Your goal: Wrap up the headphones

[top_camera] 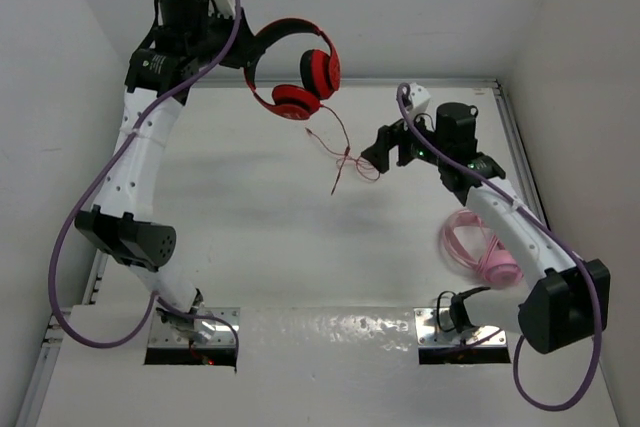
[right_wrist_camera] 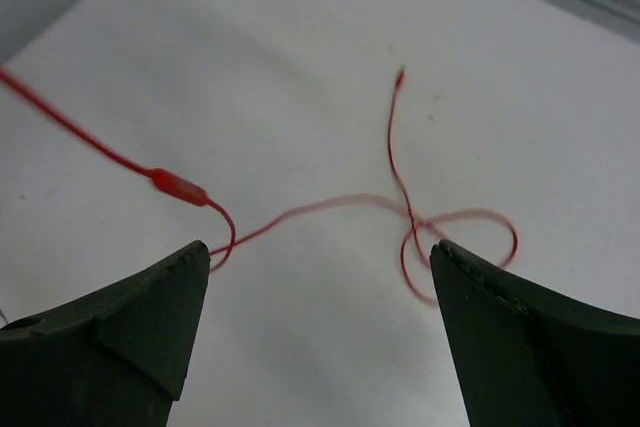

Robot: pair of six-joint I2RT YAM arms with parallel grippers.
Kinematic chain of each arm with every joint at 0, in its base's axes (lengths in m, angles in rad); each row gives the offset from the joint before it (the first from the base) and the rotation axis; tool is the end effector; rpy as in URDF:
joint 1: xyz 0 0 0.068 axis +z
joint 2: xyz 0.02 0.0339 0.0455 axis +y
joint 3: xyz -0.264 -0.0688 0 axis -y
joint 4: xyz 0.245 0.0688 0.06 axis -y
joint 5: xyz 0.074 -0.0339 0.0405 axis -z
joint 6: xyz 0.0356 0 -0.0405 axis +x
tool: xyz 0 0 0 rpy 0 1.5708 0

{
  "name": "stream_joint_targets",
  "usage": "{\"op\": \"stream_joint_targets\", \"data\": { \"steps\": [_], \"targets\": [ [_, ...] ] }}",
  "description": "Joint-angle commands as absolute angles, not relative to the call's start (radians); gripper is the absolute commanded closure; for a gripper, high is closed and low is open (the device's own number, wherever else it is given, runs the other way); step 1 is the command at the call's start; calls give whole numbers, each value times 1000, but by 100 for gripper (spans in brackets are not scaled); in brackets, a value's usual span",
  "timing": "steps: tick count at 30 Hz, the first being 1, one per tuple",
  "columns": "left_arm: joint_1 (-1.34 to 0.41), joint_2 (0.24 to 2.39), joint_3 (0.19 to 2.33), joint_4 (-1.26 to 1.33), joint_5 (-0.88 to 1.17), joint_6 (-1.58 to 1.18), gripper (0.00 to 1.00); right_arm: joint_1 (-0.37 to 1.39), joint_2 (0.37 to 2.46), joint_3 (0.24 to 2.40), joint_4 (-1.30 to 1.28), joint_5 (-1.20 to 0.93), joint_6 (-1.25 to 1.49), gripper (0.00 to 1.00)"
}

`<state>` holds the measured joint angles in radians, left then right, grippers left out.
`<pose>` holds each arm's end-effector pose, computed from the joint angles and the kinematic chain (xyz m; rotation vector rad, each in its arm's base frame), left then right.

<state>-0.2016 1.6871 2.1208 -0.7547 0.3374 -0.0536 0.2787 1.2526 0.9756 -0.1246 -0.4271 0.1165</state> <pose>0.3404 -0.0816 0.4992 0.3710 1.8664 -0.4924 0.2723 0.0932 0.3134 -0.4427 1.9466 0.6769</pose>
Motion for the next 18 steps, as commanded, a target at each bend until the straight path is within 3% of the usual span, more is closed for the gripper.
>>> {"op": "stream_joint_targets", "data": {
  "steps": [1,5,10,18],
  "targets": [
    [-199,1698,2126,-775,256,-152,100,362,1201,931,127,-488,198,10],
    [-199,1686,2131,-784,259,-176,100,411,1239,835,287,-504,305,9],
    [-199,1666,2071,-781,241,-195,100,482,1304,841,267,-491,295,12],
    [-199,1660,2037,-779,256,-247,100,515,1503,830,501,-217,464,17]
  ]
}}
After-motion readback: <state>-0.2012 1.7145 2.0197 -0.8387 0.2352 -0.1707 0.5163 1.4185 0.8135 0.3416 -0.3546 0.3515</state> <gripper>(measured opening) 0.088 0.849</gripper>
